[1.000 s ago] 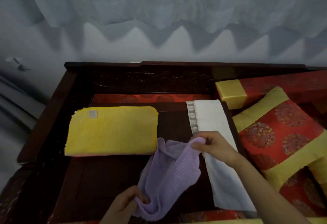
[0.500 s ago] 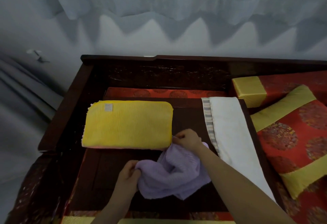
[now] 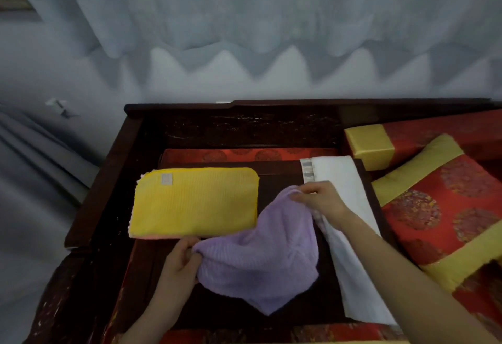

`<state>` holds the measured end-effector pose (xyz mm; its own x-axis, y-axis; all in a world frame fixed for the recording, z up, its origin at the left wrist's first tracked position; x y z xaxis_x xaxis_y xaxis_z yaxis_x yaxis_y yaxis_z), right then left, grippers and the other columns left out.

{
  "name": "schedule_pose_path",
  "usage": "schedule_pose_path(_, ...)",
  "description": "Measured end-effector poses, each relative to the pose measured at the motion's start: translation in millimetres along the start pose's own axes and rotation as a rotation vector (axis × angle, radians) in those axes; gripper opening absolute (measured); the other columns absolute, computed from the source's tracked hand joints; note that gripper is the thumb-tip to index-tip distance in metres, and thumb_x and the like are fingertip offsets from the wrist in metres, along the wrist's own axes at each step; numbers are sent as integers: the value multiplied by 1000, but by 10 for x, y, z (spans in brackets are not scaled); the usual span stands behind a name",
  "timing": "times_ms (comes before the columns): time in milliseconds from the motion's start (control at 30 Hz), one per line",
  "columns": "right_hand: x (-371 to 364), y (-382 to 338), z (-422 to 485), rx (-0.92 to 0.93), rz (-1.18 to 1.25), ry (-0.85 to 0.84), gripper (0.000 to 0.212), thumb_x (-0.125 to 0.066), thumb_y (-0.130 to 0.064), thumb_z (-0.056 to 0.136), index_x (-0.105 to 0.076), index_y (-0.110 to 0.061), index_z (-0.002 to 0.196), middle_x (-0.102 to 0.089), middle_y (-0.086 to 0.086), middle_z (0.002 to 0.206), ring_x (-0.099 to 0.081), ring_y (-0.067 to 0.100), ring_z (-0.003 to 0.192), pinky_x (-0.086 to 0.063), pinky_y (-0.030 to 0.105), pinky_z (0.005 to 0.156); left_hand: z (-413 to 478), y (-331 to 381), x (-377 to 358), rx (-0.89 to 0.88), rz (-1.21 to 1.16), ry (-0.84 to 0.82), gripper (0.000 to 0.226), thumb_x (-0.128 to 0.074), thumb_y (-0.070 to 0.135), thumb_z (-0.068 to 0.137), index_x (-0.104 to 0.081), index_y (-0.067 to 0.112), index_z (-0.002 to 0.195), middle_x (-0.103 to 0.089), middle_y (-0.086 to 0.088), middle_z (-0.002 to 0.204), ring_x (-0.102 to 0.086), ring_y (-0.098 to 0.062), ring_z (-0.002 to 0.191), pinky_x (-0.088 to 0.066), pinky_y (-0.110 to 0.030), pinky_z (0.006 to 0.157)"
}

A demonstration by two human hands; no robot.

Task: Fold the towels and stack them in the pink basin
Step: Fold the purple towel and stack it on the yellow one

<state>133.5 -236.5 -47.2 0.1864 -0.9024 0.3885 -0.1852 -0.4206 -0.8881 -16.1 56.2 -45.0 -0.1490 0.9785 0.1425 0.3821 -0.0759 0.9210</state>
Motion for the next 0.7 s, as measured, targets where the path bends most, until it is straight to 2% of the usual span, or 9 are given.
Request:
schedule_pose_path(100,770,-422,-131,48,176,156,18,-78,-7,73,-75,-3,90,-74,-2,79,-65,4,72,-50,12,65,33,596,96,-216,77,43,20,-52,10,93,-60,25,81,-55,-14,70,-48,-21,67,-40,-37,64)
schedule_pose_path(200,1358,-906,-301,168,219,276,15,-76,-1,73,-73,-5,87,-73,-12,67,-62,-2,65,-49,11,63,117,1378,142,-434,131,94,14,-53,17,90,-58,29,85,-63,-1,74,-56,-9,66,-50,-36,64)
schedule_pose_path(267,1628,-1207,-393,274,211,337,25,-76,0,73,-72,-8,97,-72,-13,67,-61,-3,66,-49,11,66,217,1868,165,-562,161,118,20,-53,12,91,-57,31,88,-68,14,75,-58,3,65,-52,-26,65)
schedule_pose_path(300,1725,-1326,-424,312,198,350,34,-77,0,72,-70,-10,104,-69,-12,66,-59,-2,65,-49,11,67,287,2066,187,-618,193,120,19,-52,14,92,-57,32,90,-68,18,77,-59,4,70,-53,-25,68)
schedule_pose_path(367,1876,-1520,-484,350,171,357,40,-79,-5,71,-67,-15,109,-63,-12,62,-57,1,62,-49,15,67,359,2422,210,-713,298,150,12,-47,32,91,-57,38,93,-68,13,88,-62,-9,85,-53,-38,81)
schedule_pose_path(467,2006,-1699,-575,398,108,401,11,-79,-15,74,-73,-22,79,-68,-13,63,-59,3,65,-49,21,69,468,2746,267,-780,382,193,14,-43,39,90,-57,44,89,-64,6,87,-62,-26,90,-52,-49,85)
schedule_pose_path(500,2018,-1738,-610,411,93,426,10,-78,-16,76,-72,-24,72,-68,-12,63,-60,2,64,-49,18,68,480,2810,257,-783,346,183,15,-44,37,91,-58,42,88,-64,8,83,-63,-28,89,-54,-48,84)
schedule_pose_path(600,1970,-1787,-673,459,73,451,11,-75,-17,79,-70,-21,71,-66,-12,65,-58,-4,62,-46,8,61,514,2863,236,-708,165,153,26,-44,18,96,-59,33,81,-65,14,71,-59,-9,73,-54,-32,71)
schedule_pose_path(700,1761,-1796,-682,475,26,407,6,-74,-17,80,-71,-18,75,-68,-11,69,-59,-2,64,-47,11,65,402,2876,93,-702,218,123,25,-42,11,91,-59,26,79,-59,5,77,-51,-11,75,-42,-29,70)
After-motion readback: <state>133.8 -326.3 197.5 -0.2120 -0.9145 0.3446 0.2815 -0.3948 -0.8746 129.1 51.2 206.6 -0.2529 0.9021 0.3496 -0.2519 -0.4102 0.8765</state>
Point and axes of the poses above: each hand's wrist, its own z-axis towards the middle knuckle, its own x-axis out of the back of the hand, y = z × x, the point moved 3 cm from there along z, towards the middle knuckle
